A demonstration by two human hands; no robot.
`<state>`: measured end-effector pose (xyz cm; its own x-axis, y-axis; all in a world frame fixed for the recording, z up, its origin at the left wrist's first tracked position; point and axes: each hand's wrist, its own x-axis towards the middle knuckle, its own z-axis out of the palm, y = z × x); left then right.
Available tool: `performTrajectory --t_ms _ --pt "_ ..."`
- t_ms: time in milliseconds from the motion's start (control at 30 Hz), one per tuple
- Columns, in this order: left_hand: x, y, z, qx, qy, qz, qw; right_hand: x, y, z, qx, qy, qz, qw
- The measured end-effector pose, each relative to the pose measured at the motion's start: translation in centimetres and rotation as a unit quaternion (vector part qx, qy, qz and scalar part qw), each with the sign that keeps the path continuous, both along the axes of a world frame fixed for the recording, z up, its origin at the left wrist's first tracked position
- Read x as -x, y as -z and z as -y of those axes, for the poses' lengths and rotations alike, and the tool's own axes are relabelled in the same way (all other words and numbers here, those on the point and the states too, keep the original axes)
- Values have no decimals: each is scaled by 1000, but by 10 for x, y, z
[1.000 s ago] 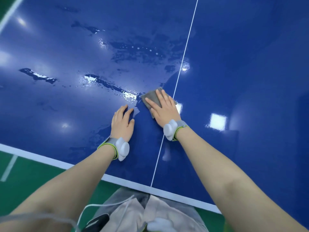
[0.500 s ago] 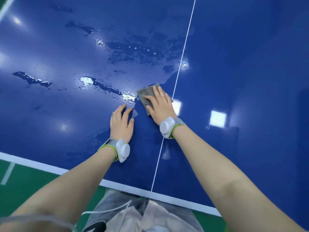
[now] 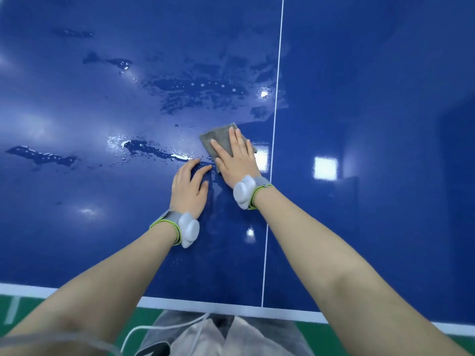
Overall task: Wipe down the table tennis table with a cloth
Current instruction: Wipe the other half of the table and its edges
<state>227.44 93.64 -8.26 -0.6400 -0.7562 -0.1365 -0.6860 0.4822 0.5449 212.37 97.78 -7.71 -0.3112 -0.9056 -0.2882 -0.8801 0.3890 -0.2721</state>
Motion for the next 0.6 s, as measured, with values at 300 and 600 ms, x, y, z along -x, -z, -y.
performTrajectory --t_ms 300,600 --pt "-4 1 39 -7 57 13 998 66 6 14 -29 249 -42 967" --pt "-7 1 72 -13 23 -6 1000 28 1 69 -40 134 -15 990"
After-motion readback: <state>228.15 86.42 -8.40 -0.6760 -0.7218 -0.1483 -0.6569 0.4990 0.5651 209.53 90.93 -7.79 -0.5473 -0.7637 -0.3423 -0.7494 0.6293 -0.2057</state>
